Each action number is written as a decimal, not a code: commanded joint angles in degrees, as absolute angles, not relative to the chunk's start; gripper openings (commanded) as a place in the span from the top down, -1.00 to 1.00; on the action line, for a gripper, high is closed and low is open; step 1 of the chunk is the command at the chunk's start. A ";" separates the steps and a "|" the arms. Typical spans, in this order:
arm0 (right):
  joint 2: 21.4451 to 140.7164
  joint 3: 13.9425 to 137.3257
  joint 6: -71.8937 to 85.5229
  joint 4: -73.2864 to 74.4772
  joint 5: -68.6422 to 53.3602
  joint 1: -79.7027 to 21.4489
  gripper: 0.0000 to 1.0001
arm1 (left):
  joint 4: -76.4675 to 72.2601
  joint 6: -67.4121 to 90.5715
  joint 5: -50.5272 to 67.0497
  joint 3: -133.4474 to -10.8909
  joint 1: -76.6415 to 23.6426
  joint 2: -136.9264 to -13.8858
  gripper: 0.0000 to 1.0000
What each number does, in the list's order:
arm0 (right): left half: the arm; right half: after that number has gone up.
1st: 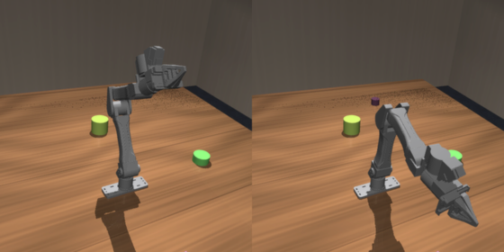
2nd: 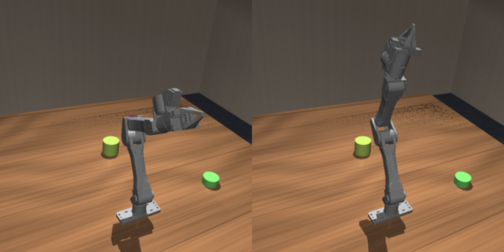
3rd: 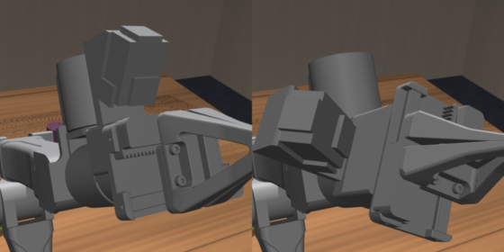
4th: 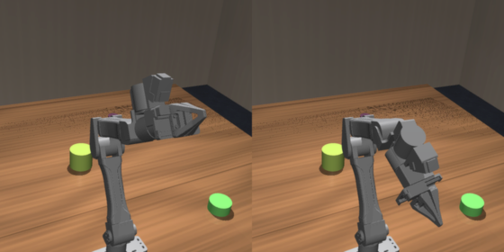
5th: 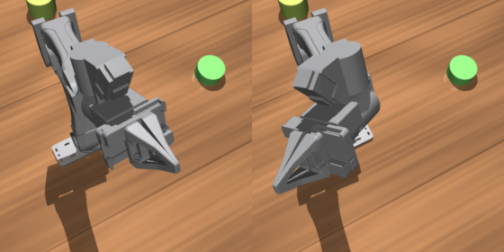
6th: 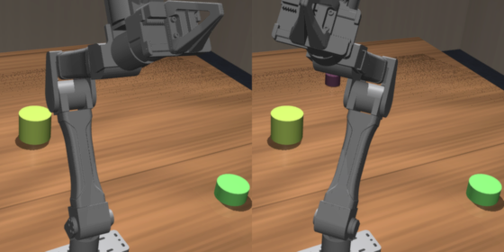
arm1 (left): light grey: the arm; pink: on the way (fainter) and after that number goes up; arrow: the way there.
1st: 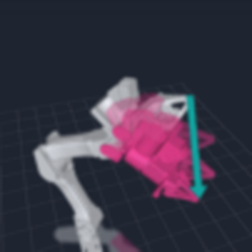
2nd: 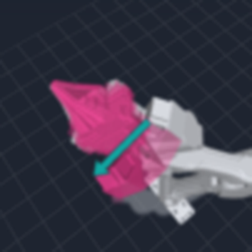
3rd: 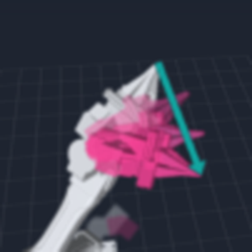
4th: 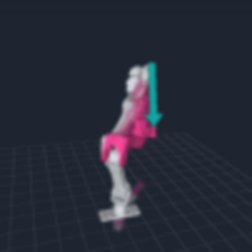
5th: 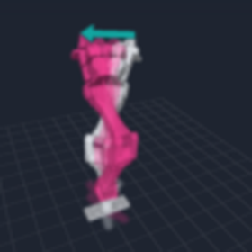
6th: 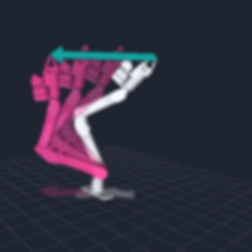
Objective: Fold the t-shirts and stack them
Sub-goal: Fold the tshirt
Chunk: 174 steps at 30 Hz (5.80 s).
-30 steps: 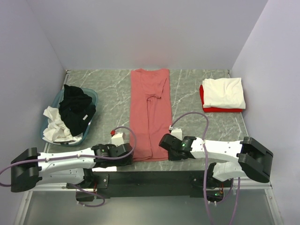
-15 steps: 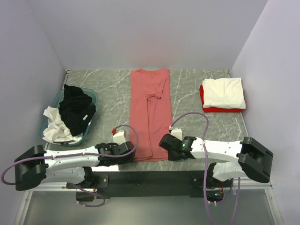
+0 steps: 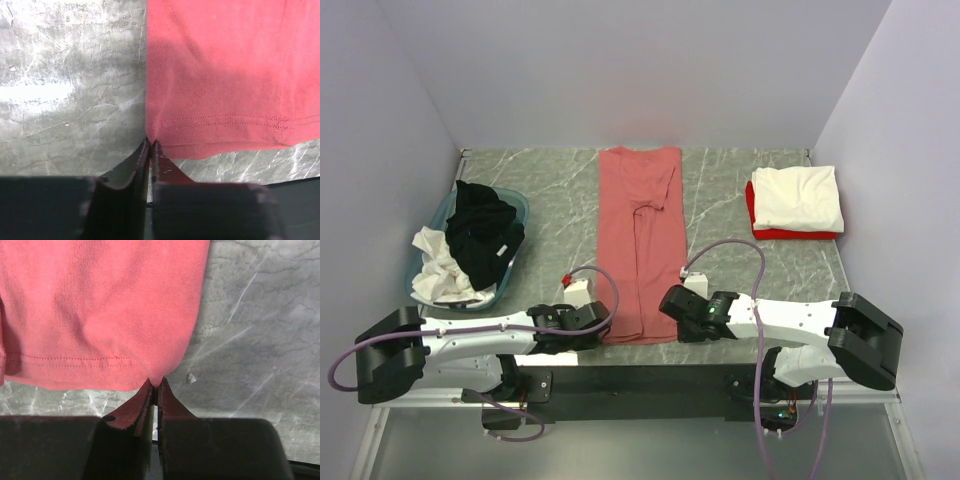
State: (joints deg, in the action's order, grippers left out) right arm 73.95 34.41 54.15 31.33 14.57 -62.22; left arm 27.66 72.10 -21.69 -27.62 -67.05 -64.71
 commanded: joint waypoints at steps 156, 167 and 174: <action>106.43 78.23 21.97 27.07 -10.55 -35.50 -0.11 | -3.61 46.84 -23.38 -39.83 -55.80 -95.20 -0.21; 114.33 82.25 22.76 29.79 -6.60 -37.27 -0.10 | 4.73 61.68 -27.95 -31.12 -68.11 -87.28 -0.22; 114.00 87.36 22.76 31.81 -2.64 -34.37 -0.11 | 12.11 70.39 -31.28 -28.48 -75.57 -84.73 -0.22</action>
